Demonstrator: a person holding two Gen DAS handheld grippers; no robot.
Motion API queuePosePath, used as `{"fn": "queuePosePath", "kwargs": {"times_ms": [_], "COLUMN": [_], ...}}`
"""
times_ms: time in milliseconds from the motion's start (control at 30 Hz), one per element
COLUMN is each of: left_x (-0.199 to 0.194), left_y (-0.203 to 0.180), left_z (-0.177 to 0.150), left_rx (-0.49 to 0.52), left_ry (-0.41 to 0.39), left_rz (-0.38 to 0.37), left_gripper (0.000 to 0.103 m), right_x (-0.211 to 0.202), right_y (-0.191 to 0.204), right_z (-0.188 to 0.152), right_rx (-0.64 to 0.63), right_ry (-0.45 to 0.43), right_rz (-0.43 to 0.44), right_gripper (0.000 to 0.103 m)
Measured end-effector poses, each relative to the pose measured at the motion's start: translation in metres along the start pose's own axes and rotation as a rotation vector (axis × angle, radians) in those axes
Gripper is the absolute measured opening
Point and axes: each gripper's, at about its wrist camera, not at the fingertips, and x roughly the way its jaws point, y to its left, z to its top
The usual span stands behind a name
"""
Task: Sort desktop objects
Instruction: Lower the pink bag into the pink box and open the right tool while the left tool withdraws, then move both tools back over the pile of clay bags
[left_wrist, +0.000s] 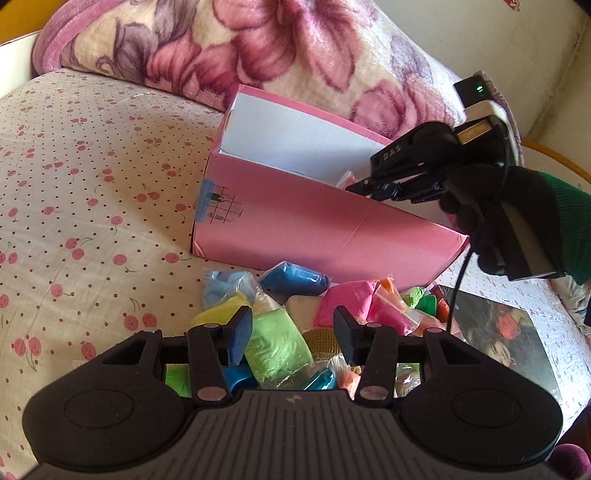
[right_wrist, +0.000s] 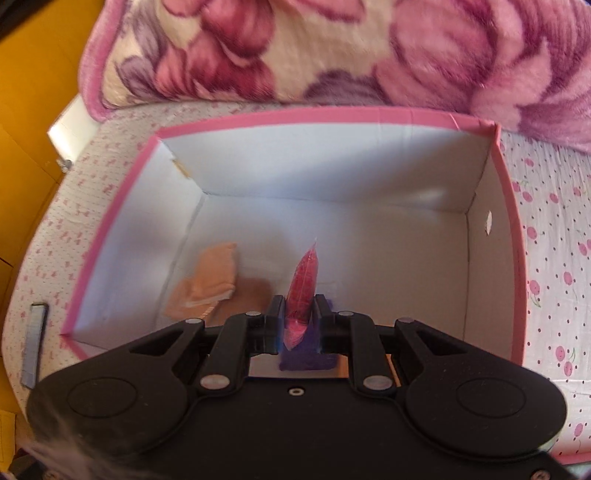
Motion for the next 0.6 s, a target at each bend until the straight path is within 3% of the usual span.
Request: {"fn": "queuePosePath", "kwargs": {"times_ms": [67,133,167,400,600], "left_x": [0.001,0.002,0.002,0.002,0.001], "left_y": [0.0,0.0,0.0,0.0,0.001], "left_z": [0.0,0.001,0.0,-0.001,-0.002], "left_rx": [0.001,0.003,0.004,0.014,0.039], "left_ry": [0.001,0.003,0.003,0.005,0.011], "left_rz": [0.001,0.002,0.003,0.017,0.035], "left_gripper": [0.046,0.046,0.046,0.046,0.047], "right_x": [0.003,0.005,0.004,-0.022,-0.069], "right_y": [-0.004,-0.007,-0.009,-0.003,0.011], "right_z": [-0.001,-0.002,-0.003,-0.004,-0.022], "right_rx": [0.009,0.013,0.016,0.009,-0.022], "right_ry": [0.013,0.024,0.019,-0.069,-0.154], "right_rz": [-0.033,-0.071,-0.087,-0.079,-0.071], "right_gripper": [0.016,0.037,0.061,0.063,0.065]}}
